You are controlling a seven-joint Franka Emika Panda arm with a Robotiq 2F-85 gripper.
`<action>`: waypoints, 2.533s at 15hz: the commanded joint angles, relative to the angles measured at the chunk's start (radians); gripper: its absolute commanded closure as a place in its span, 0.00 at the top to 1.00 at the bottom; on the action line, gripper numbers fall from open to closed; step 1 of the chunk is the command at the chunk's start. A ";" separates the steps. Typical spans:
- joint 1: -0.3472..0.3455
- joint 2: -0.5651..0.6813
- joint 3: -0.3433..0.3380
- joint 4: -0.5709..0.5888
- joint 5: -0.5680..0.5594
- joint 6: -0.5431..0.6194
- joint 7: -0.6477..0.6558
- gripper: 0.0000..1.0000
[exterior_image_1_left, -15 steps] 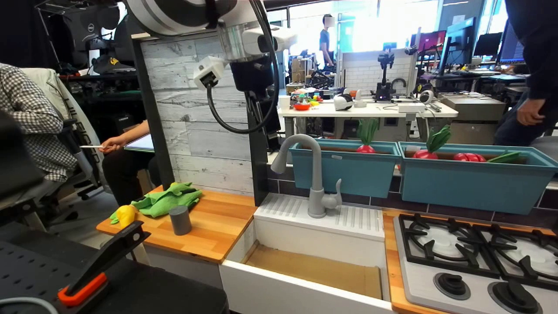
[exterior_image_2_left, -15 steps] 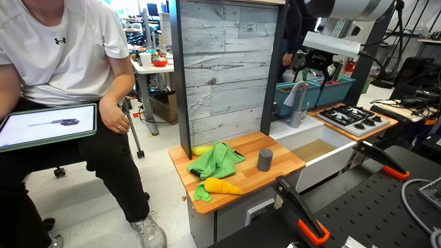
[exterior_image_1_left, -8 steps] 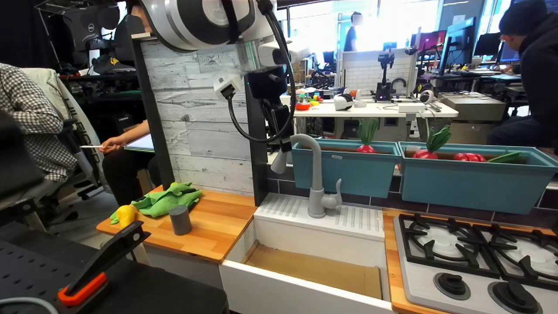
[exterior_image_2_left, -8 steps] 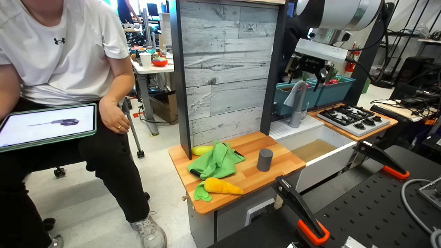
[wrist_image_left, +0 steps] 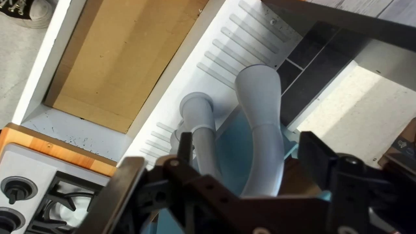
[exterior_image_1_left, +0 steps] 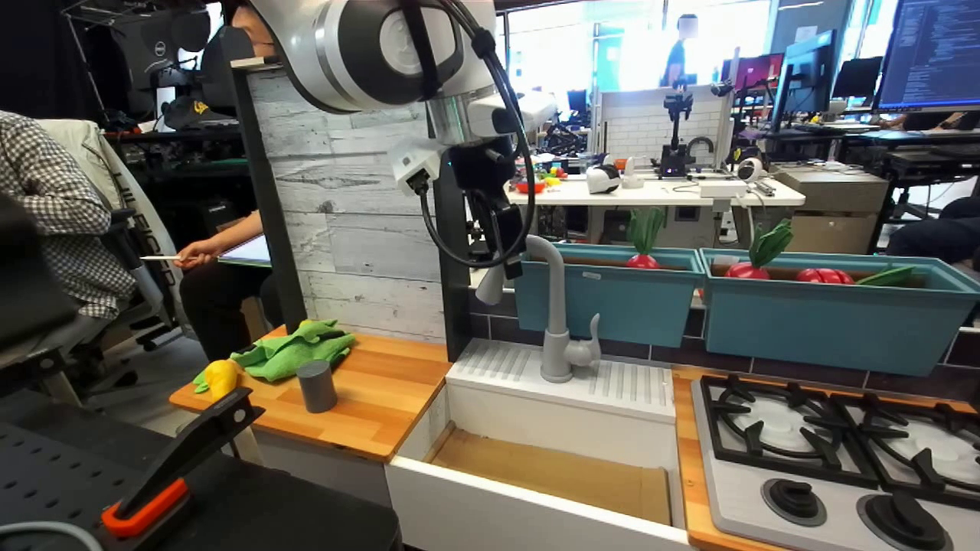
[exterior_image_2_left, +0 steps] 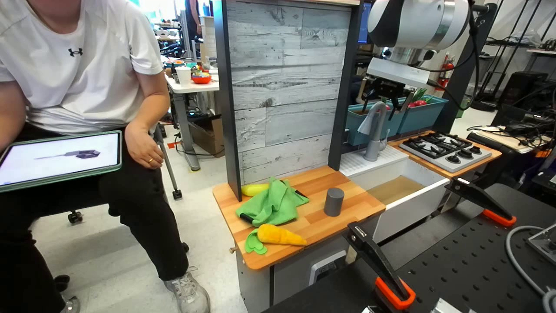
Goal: Move the faucet of the sink slightly to the right. Move the green towel to the right and to the left.
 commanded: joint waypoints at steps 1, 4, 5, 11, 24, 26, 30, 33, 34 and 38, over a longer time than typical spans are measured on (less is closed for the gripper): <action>-0.008 0.035 -0.001 0.051 0.017 -0.019 -0.017 0.53; -0.014 0.029 0.007 0.044 0.021 -0.022 -0.027 0.31; -0.016 0.027 0.009 0.042 0.022 -0.021 -0.031 0.22; -0.059 -0.015 0.060 -0.006 0.041 -0.042 -0.095 0.06; -0.187 -0.102 0.081 -0.090 0.000 -0.176 -0.421 0.06; -0.194 -0.110 0.067 -0.090 -0.010 -0.190 -0.444 0.06; -0.208 -0.117 0.050 -0.080 -0.017 -0.218 -0.472 0.06; -0.220 -0.121 0.041 -0.069 -0.020 -0.243 -0.487 0.06; -0.225 -0.122 0.043 -0.067 -0.018 -0.249 -0.494 0.06; -0.226 -0.121 0.025 -0.058 -0.027 -0.296 -0.496 0.57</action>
